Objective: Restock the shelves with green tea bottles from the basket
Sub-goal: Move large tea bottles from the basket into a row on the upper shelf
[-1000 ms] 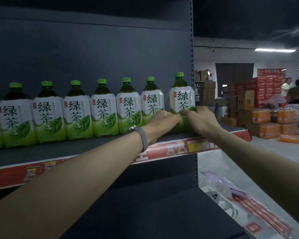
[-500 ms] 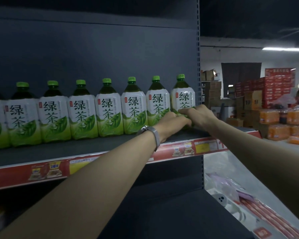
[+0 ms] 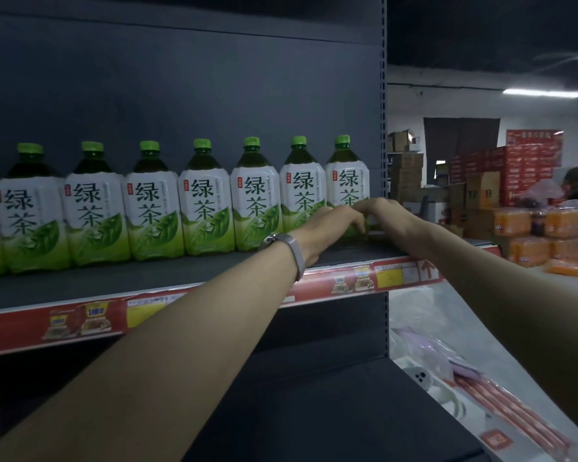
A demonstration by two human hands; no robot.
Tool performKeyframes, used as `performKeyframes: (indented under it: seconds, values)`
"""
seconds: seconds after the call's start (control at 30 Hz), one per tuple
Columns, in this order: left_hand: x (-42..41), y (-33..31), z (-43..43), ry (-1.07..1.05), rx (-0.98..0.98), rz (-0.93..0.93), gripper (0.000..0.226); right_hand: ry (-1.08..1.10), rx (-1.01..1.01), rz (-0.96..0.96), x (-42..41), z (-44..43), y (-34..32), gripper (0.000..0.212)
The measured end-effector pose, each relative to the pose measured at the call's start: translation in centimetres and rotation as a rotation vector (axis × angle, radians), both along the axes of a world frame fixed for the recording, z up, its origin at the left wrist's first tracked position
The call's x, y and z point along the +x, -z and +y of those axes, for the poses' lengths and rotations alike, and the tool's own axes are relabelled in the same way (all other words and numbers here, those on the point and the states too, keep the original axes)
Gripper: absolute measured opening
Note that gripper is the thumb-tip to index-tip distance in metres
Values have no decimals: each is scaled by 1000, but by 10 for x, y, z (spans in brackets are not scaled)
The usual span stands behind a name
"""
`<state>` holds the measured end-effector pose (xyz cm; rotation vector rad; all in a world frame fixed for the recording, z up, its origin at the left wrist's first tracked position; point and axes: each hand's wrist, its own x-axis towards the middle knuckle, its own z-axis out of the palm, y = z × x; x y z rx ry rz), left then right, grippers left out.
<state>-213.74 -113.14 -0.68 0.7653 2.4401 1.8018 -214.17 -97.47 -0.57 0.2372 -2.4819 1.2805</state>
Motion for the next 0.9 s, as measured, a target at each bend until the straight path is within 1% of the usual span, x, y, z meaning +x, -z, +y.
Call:
performKeyframes:
  seconds: [0.13,0.3,0.33,0.37,0.4,0.43,0.5,0.53,0.6,0.67,0.73,0.83,0.9]
  values:
    - [1,0,-3,-7,8,-10,26,1,20,-6,-1,-2,2,34]
    - [3,0,-4,-33,-11,-3,42,49,9,-17,1,-6,0,38]
    - [4,-1,-5,-49,-8,10,40,90,22,-12,1,-8,0,39]
    - [7,-2,-5,-73,11,36,33,145,39,7,2,-10,1,38]
    - [9,-2,-7,-113,38,73,20,216,61,35,4,-14,2,38]
    - [11,-3,-9,-170,56,118,12,276,77,79,6,-16,4,40]
    - [17,-4,-17,-319,52,216,16,333,80,121,14,-24,6,53]
    - [21,-5,-24,-362,33,246,18,331,85,124,21,-30,6,54]
    - [32,-9,-41,-366,-25,236,21,309,127,123,39,-44,6,45]
    - [50,-12,-64,-367,-88,226,24,291,166,146,57,-59,8,47]
    - [73,-11,-90,-405,-175,302,24,285,209,177,79,-78,11,51]
    - [117,0,-135,-431,-343,450,24,266,277,221,115,-111,21,48]
    - [150,14,-168,-438,-474,499,25,226,310,267,143,-137,33,45]
